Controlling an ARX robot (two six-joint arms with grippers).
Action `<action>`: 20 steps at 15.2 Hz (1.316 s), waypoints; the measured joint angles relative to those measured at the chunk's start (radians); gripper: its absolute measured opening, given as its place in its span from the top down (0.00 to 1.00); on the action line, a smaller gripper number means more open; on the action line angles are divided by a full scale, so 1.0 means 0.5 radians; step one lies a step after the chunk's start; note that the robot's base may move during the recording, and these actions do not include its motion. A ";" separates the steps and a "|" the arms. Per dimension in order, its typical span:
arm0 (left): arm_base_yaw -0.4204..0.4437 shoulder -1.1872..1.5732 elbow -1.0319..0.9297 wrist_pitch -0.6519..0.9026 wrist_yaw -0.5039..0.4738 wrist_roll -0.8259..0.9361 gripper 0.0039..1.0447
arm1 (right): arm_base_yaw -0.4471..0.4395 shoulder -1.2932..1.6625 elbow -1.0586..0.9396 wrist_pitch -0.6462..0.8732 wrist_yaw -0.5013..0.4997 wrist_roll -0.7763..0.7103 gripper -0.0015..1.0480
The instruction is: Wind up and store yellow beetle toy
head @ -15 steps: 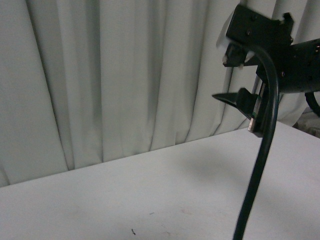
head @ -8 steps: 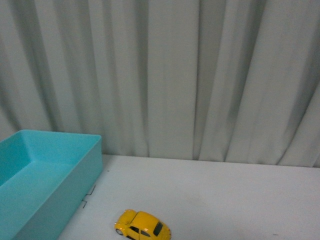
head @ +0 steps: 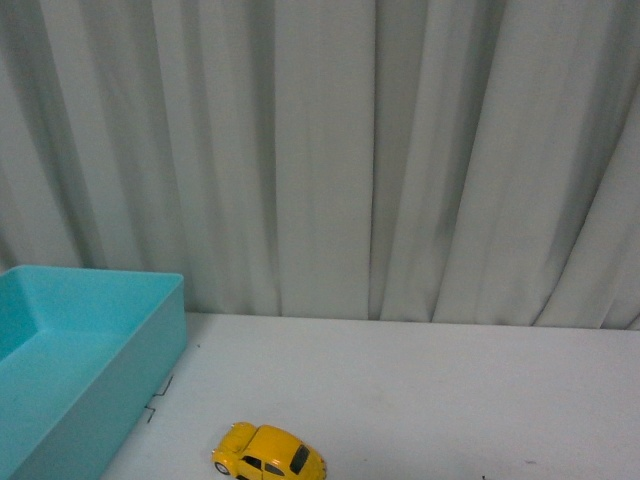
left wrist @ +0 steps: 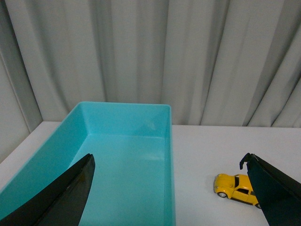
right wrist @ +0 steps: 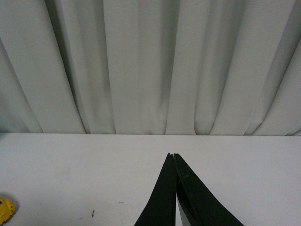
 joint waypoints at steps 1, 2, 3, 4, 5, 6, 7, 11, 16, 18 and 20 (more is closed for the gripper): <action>0.000 0.000 0.000 0.000 0.000 0.000 0.06 | 0.000 -0.062 -0.021 -0.049 0.000 0.000 0.98; 0.000 0.000 0.000 0.000 0.000 0.000 0.06 | 0.000 -0.121 -0.035 -0.091 0.000 0.001 0.98; 0.000 0.000 -0.001 0.000 0.000 0.000 0.06 | 0.000 -0.186 -0.047 -0.136 0.000 0.001 0.98; 0.000 0.000 0.000 0.000 0.000 0.000 0.06 | 0.000 -0.243 -0.072 -0.137 0.000 0.001 0.98; 0.000 0.000 0.000 0.000 0.000 0.000 0.06 | 0.000 -0.259 -0.119 -0.109 -0.001 0.001 0.98; 0.000 0.000 0.000 0.001 0.000 -0.001 0.06 | 0.000 -0.302 -0.119 -0.179 0.001 0.001 0.98; 0.000 0.000 -0.001 0.000 0.000 0.000 0.06 | 0.000 -0.373 -0.119 -0.234 0.002 0.002 0.98; 0.000 0.000 0.000 0.000 0.000 0.000 0.06 | 0.000 -0.607 -0.119 -0.446 0.002 0.001 0.98; 0.000 0.000 0.000 0.000 0.000 0.000 0.06 | 0.000 -0.780 -0.119 -0.626 0.002 0.002 0.98; 0.000 0.000 0.000 0.000 -0.002 -0.001 0.06 | 0.000 -1.080 -0.117 -0.999 0.005 0.002 0.98; 0.000 0.000 -0.001 0.000 -0.001 -0.001 0.06 | 0.000 -1.128 -0.117 -1.006 0.005 0.002 0.98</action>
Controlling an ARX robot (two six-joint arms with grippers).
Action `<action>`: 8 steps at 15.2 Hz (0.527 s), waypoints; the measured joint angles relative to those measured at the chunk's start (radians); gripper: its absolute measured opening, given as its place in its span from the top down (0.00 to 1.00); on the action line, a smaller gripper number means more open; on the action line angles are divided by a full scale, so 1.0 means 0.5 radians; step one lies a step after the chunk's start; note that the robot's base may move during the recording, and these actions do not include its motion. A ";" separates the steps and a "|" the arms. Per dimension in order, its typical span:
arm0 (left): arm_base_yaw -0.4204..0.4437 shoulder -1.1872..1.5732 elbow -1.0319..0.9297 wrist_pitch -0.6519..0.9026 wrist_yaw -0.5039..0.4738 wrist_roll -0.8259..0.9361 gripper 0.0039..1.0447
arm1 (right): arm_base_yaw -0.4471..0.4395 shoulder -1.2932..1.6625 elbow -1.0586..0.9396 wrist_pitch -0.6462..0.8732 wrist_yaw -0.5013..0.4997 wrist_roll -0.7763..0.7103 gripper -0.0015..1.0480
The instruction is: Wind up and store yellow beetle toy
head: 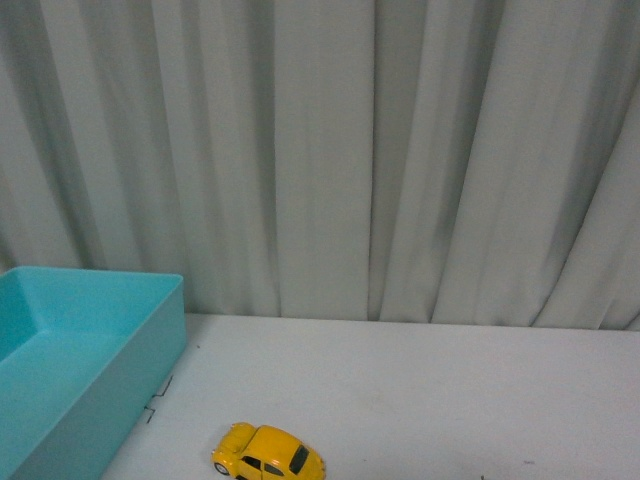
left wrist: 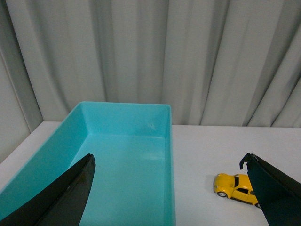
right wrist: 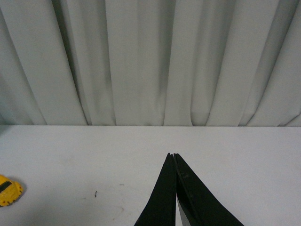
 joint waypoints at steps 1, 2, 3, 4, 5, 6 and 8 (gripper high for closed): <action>0.000 0.000 0.001 0.000 0.002 0.001 0.06 | 0.000 0.004 0.000 0.016 0.000 0.000 0.98; 0.000 0.000 0.001 0.000 0.001 0.001 0.06 | 0.000 0.000 0.000 0.018 0.000 0.000 0.98; 0.000 0.000 0.001 0.001 0.001 0.001 0.06 | 0.000 0.000 0.000 0.018 0.000 -0.001 0.98; 0.000 0.000 0.001 0.000 0.001 0.001 0.06 | 0.000 0.000 0.000 0.018 0.001 0.000 0.87; 0.000 0.000 0.000 0.000 0.001 0.001 0.06 | 0.000 0.000 0.000 0.018 0.000 0.000 0.75; 0.000 0.000 0.001 0.001 0.001 0.001 0.06 | 0.000 0.000 0.000 0.018 0.000 0.000 0.63; 0.000 0.000 0.001 0.000 0.001 0.001 0.06 | 0.000 0.000 0.000 0.018 0.000 0.000 0.41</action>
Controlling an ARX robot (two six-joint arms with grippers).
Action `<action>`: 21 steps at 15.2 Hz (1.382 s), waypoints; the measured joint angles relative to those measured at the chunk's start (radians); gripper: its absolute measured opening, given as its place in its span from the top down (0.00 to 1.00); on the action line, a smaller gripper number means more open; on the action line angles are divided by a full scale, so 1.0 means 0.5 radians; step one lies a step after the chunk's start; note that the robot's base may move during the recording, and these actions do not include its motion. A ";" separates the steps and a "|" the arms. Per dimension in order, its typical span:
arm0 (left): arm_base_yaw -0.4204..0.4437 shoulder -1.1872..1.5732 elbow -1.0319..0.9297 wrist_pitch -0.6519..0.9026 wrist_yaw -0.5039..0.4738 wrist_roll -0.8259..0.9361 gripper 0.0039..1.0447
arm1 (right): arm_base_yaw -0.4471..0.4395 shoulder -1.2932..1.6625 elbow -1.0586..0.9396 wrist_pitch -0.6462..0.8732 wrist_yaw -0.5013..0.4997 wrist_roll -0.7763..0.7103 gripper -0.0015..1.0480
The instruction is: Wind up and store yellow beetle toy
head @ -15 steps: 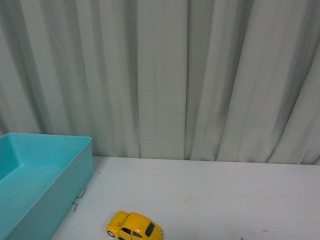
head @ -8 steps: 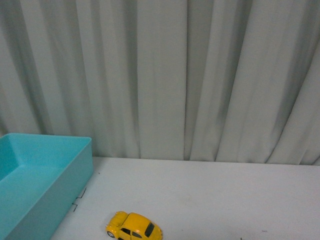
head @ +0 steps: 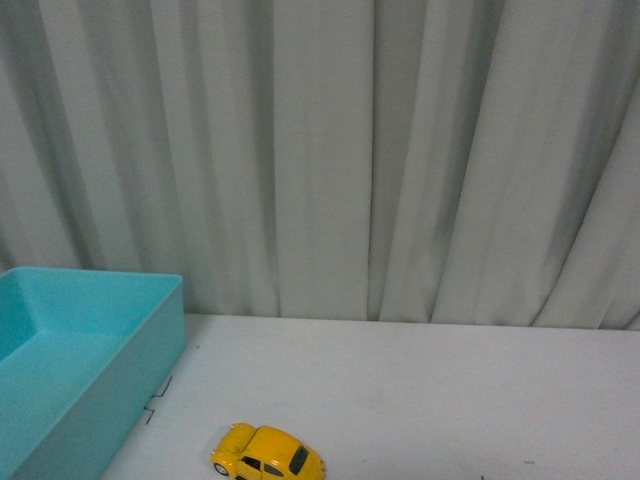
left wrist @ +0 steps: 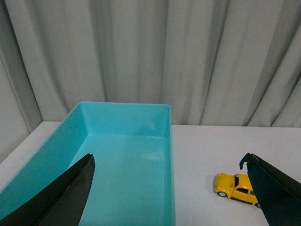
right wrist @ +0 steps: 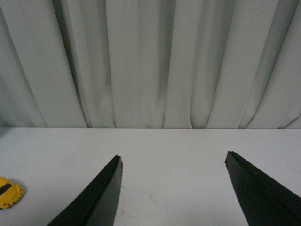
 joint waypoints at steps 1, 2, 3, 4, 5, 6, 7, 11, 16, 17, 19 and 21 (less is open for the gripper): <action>0.000 0.000 -0.001 0.000 0.000 0.000 0.06 | 0.000 0.000 0.000 0.000 0.000 0.000 0.29; 0.000 0.000 0.000 0.000 0.000 0.000 0.06 | 0.000 0.000 0.000 0.000 0.000 0.000 0.17; 0.002 0.007 0.005 -0.035 0.018 -0.013 0.06 | 0.000 0.000 0.000 0.000 0.000 0.000 0.05; -0.049 0.762 0.444 -0.689 0.318 -0.399 0.06 | 0.001 0.000 0.000 0.001 -0.001 0.001 0.07; -0.342 1.566 0.784 -0.182 0.212 -0.559 0.06 | 0.000 0.000 0.000 0.002 -0.001 0.001 0.06; -0.421 2.003 0.954 0.029 0.134 -0.468 0.06 | 0.000 0.002 0.000 -0.003 -0.002 0.001 0.06; -0.448 2.160 1.022 0.082 0.093 -0.399 0.06 | 0.000 0.002 0.000 -0.002 -0.001 0.000 0.06; -0.625 2.798 1.494 0.047 0.102 0.022 0.06 | 0.000 0.002 0.000 -0.001 0.000 0.001 0.06; -0.924 3.188 1.971 -0.195 0.120 0.857 0.06 | 0.000 0.002 0.000 -0.001 0.000 0.000 0.06; -0.977 3.259 2.063 -0.326 0.120 1.118 0.06 | 0.000 0.002 0.000 -0.001 0.000 0.000 0.06; -1.021 3.357 2.180 -0.481 0.070 1.446 0.06 | 0.000 0.002 0.000 -0.001 0.000 0.000 0.06; -1.080 3.527 2.320 -0.703 -0.099 2.045 0.06 | 0.000 0.002 0.000 -0.001 0.000 0.001 0.06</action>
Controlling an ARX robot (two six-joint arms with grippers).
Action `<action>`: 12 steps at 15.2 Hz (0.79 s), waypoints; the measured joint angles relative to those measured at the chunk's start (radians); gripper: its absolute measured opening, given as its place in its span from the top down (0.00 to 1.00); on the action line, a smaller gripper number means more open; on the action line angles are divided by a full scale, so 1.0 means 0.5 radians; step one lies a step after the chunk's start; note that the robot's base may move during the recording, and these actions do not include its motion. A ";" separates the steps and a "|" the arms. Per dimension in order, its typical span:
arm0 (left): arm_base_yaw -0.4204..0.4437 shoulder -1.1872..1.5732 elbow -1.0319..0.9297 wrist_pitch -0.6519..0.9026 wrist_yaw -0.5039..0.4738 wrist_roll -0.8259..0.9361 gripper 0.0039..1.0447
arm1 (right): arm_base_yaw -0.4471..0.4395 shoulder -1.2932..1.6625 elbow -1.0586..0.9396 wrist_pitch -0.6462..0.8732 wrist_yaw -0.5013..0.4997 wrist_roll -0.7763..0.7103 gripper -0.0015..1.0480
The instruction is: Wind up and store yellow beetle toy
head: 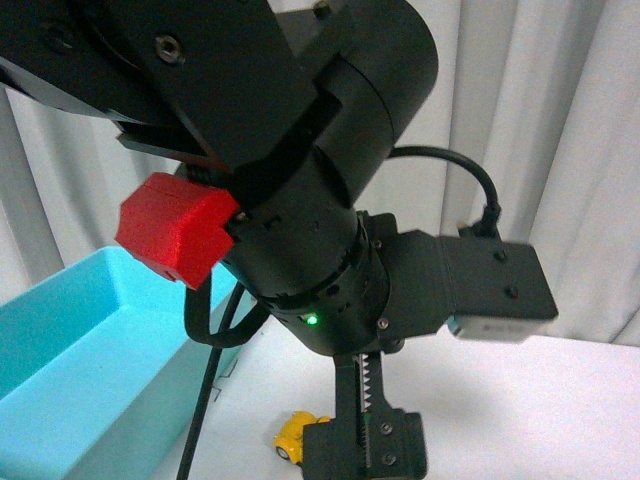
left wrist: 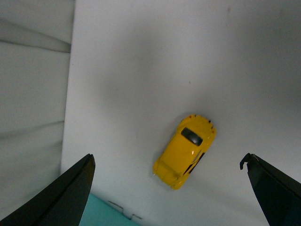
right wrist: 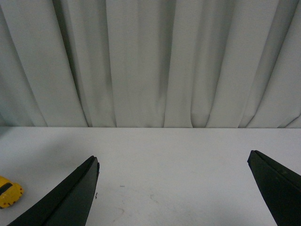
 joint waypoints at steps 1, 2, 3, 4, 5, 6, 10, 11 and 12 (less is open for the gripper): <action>-0.009 0.038 0.029 -0.068 -0.051 0.148 0.06 | 0.000 0.000 0.000 0.000 0.000 -0.001 0.06; -0.016 0.093 0.063 -0.137 -0.126 0.361 0.06 | 0.000 0.000 0.000 -0.001 0.000 0.000 0.06; -0.020 0.181 0.116 -0.188 -0.249 0.567 0.06 | 0.000 0.000 0.000 0.000 0.000 0.000 0.06; -0.020 0.280 0.191 -0.235 -0.311 0.625 0.06 | 0.000 0.000 0.000 0.000 0.000 0.000 0.06; -0.023 0.335 0.238 -0.264 -0.343 0.614 0.06 | 0.000 0.000 0.000 0.000 0.000 0.000 0.06; -0.024 0.381 0.282 -0.306 -0.378 0.566 0.06 | 0.000 0.000 0.000 0.000 0.000 0.000 0.06; -0.031 0.558 0.423 -0.370 -0.420 0.325 0.06 | 0.000 0.000 0.000 0.000 0.001 0.000 0.06; -0.029 0.594 0.424 -0.391 -0.417 0.282 0.06 | 0.000 0.000 0.000 0.000 0.000 0.000 0.06; -0.021 0.636 0.424 -0.364 -0.402 0.262 0.06 | 0.000 0.000 0.000 0.000 -0.001 0.000 0.06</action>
